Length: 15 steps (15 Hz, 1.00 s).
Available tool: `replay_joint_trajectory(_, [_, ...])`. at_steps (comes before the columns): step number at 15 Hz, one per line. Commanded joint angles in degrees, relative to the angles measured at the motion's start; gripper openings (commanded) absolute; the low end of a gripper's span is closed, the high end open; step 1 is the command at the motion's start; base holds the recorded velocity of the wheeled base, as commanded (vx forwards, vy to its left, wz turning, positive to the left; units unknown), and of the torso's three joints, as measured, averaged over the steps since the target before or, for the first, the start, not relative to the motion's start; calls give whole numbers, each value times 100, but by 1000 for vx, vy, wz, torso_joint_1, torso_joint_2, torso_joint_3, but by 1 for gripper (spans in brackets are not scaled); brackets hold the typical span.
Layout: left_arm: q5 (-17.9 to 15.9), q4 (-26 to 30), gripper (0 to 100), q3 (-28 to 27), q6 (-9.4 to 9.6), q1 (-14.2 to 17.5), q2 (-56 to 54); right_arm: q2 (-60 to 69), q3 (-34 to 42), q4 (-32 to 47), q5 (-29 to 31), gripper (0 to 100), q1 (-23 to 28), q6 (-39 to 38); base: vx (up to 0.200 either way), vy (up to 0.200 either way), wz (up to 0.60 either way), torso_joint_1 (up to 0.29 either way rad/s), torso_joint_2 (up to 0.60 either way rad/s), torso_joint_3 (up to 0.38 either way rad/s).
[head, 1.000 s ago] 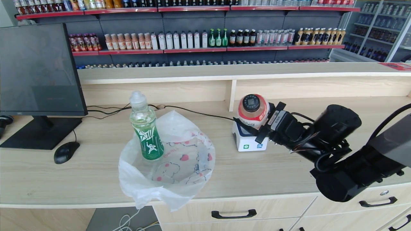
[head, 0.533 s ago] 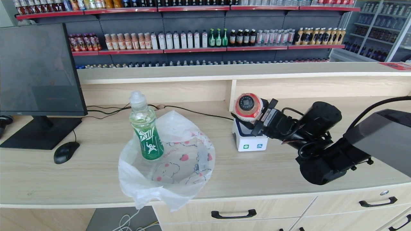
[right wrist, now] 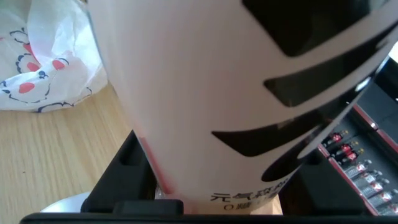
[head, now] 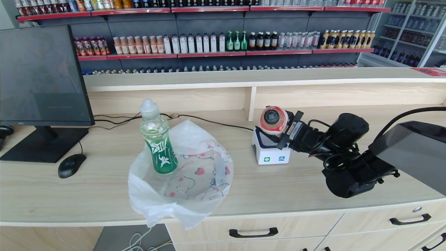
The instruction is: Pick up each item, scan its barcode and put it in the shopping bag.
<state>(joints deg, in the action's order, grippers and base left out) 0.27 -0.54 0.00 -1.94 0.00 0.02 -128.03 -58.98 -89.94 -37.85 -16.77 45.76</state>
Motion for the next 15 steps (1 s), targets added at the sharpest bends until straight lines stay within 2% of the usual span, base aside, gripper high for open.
replay_joint_trajectory(1, [0, 1, 100, 0, 0, 0, -2, -73, -17, -6, -3, 0, 25, 3, 0, 0, 0, 0, 0, 0])
replay_joint_trajectory(15, [0, 1, 100, 0, 9, 0, 6, -170, -114, -6, -3, 0, 25, 161, 0, 0, 0, 0, 0, 0])
